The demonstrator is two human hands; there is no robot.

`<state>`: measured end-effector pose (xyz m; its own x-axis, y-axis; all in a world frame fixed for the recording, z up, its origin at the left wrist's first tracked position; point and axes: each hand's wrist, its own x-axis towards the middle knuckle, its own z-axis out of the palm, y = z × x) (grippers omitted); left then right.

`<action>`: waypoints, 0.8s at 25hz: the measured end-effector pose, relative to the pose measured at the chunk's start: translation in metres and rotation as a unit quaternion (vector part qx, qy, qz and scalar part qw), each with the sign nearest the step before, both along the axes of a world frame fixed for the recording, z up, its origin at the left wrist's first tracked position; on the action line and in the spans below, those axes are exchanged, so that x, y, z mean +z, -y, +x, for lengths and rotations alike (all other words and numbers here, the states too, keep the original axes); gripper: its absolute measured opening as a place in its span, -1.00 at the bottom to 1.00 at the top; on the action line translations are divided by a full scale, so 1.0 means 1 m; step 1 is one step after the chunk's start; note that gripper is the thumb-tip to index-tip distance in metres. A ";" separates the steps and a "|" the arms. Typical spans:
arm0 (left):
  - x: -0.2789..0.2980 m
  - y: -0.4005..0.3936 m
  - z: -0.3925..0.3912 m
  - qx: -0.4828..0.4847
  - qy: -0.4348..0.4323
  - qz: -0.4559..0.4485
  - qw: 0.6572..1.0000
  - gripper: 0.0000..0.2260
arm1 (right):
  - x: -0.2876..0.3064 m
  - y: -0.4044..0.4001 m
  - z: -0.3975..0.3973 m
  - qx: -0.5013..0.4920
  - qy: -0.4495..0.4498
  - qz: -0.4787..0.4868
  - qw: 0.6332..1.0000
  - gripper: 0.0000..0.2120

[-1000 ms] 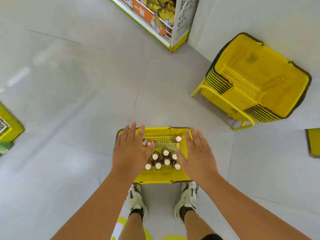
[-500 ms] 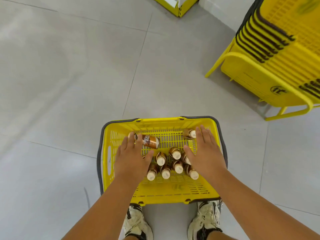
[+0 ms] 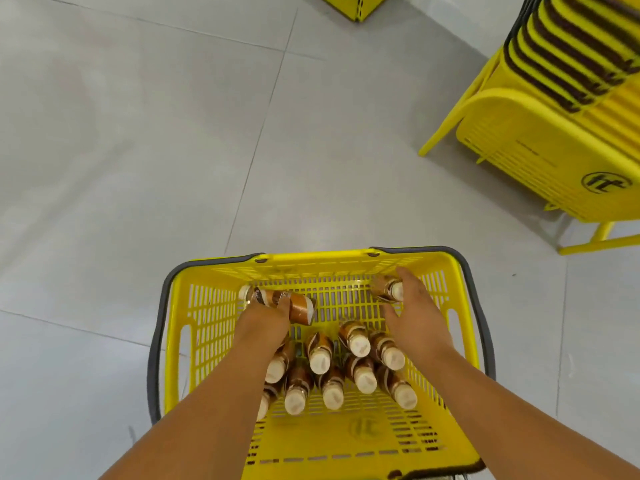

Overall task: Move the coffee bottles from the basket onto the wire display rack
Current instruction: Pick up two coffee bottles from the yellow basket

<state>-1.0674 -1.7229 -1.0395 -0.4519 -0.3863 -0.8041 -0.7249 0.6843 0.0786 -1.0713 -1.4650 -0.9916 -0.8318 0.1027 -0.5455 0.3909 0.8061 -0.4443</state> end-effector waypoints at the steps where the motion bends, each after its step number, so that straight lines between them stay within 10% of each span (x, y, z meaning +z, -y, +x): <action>1: -0.002 -0.001 -0.004 0.011 0.014 0.008 1.000 -0.39 | -0.002 0.000 0.003 -0.032 -0.008 -0.010 0.999 -0.50; 5: -0.009 -0.006 -0.027 0.203 0.043 0.042 0.977 -0.41 | -0.015 -0.002 0.005 -0.123 -0.020 -0.055 0.991 -0.67; 10: -0.035 -0.009 -0.041 0.516 0.019 0.169 0.840 -0.60 | -0.031 -0.004 0.001 -0.170 -0.007 -0.102 0.980 -0.58; 20: -0.007 -0.020 -0.019 0.572 -0.072 0.177 0.797 -0.54 | 0.010 0.010 0.006 -0.188 -0.028 -0.129 0.973 -0.73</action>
